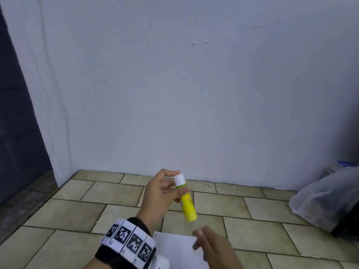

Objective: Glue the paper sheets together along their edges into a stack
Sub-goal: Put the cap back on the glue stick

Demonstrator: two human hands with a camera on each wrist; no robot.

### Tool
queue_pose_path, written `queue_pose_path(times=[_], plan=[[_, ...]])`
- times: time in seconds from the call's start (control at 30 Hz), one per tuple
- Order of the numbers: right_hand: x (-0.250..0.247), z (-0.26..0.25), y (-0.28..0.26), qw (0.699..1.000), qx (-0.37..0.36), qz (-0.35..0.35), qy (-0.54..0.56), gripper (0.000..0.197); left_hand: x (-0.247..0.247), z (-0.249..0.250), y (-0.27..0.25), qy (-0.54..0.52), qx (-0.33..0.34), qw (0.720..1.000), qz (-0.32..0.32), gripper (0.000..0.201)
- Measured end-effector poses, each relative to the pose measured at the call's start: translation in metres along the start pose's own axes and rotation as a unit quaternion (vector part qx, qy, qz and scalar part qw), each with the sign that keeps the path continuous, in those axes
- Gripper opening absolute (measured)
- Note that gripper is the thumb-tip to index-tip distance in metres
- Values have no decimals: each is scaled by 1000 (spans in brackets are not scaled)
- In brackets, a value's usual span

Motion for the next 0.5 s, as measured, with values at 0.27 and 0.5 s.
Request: queue_pose_path(times=[0.27,0.5], plan=[[-22,-34,1,850,-10,-12,526,37,22,12,-12,-82,35,996,4,37],[-23,-24,7,910,-137,175,349,31,21,7,-20,-122,50,990,52,37]])
Point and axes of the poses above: each hand's wrist, its own y-axis towards the middle knuckle, its own x-axis out of the palm, z = x × y, the point moved 2 cm from there along y, towards the middle knuckle, and after that the axes turned 1 degree about -x, right-handed, at the moved point
